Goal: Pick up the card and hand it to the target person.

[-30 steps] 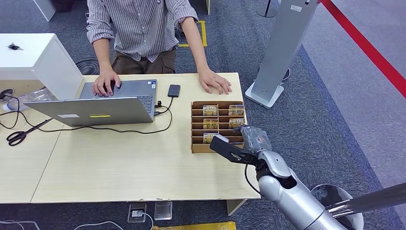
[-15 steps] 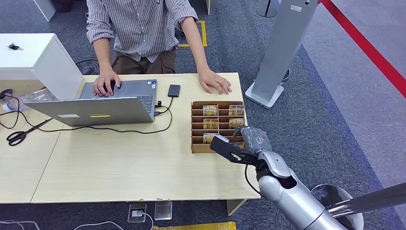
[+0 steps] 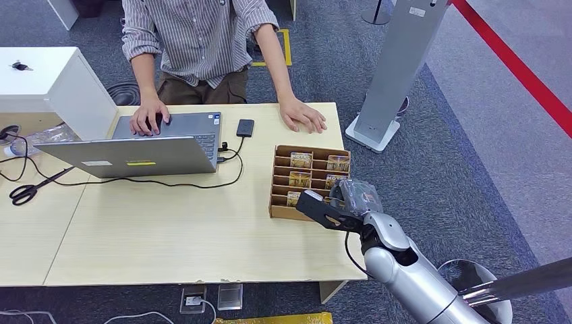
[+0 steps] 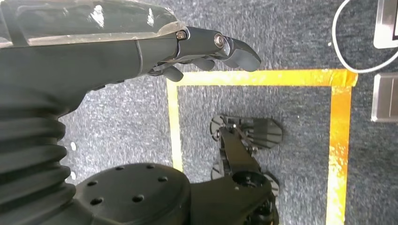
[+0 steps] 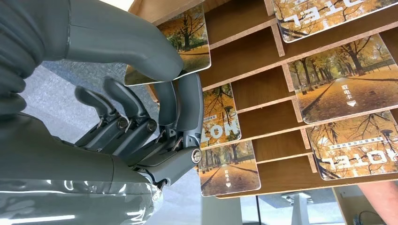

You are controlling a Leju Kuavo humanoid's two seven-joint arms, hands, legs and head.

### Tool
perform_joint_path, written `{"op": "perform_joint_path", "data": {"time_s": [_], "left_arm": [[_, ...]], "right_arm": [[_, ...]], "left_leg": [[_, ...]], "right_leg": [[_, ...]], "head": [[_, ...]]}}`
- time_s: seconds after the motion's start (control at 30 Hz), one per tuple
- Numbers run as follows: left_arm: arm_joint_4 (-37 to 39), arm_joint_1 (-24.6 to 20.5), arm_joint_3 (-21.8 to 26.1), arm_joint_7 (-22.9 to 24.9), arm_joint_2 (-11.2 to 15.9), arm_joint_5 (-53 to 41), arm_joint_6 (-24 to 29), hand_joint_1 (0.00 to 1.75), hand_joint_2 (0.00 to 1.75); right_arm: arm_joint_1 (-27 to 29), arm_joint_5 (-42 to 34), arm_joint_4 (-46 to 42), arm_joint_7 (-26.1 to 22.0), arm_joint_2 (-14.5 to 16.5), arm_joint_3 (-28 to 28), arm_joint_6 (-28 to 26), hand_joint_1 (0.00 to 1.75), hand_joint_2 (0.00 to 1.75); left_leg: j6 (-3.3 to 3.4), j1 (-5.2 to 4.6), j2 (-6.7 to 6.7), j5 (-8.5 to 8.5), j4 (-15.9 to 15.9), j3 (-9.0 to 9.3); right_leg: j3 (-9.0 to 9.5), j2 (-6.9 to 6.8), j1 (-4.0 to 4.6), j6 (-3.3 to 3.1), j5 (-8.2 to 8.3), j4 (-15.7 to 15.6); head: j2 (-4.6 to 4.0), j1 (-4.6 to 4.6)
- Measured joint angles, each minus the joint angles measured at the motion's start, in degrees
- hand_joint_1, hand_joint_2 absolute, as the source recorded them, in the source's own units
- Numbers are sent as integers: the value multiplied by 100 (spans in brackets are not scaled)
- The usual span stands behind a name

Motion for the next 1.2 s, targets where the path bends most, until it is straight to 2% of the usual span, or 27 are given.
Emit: {"op": "perform_joint_path", "data": {"time_s": [0.67,0.83,1.07,1.2], "left_arm": [[0,-10,-179,146,43,58,307,0,0],[0,-9,-213,176,62,164,350,0,0],[0,-9,-289,108,83,272,351,0,0],[0,-10,-358,92,86,305,314,0,0]], "right_arm": [[-24,118,-79,54,-14,-9,-117,175,175],[-218,134,-702,286,-175,-103,45,175,175],[-769,62,-2068,400,-461,-358,338,175,175],[-1245,-434,-2798,229,-562,-467,496,175,175]], "left_leg": [[0,0,0,1,0,0],[2,0,1,3,2,1],[2,0,1,4,5,1],[2,0,2,4,5,3]], "right_leg": [[0,0,0,-2,2,0],[-1,1,0,-2,3,0],[0,1,0,-3,5,0],[1,1,0,-3,5,1]], "head": [[0,-2],[-1,-2],[0,-1],[-1,-3]]}}
